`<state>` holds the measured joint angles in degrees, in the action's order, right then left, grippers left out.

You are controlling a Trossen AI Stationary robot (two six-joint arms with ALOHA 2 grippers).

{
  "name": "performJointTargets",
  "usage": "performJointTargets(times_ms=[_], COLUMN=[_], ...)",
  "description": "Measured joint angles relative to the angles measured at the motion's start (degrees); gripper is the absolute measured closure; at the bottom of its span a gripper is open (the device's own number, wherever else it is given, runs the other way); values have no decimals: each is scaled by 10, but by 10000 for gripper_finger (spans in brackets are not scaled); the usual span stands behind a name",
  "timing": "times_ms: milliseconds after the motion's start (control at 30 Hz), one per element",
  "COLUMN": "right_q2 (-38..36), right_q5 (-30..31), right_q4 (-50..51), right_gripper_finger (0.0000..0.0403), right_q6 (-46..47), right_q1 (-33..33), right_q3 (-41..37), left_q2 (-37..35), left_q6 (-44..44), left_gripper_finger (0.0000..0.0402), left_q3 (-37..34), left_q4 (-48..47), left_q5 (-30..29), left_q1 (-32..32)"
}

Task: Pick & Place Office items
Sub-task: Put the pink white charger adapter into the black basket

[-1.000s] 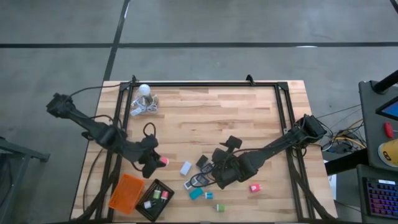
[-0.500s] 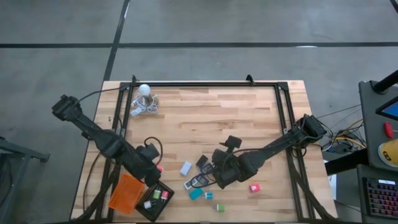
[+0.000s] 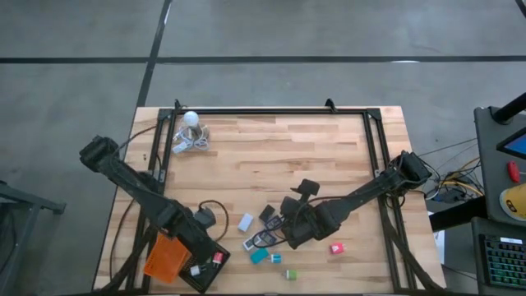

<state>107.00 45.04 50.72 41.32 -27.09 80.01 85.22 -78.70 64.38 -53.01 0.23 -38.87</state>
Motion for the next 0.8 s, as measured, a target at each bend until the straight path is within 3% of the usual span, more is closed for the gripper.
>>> performJointTargets(times_ms=[200, 800], right_q2=[0, 0], right_q5=[1, -1], right_q4=[-1, -7], right_gripper_finger=[60, 64], right_q6=[-15, -23], right_q1=[0, 19], right_q3=[-1, -4], left_q2=[46, 61], left_q6=[0, -13], left_gripper_finger=[264, 242], left_q3=[0, -25], left_q4=[14, 65], left_q5=[49, 43], left_q1=[-1, 1])
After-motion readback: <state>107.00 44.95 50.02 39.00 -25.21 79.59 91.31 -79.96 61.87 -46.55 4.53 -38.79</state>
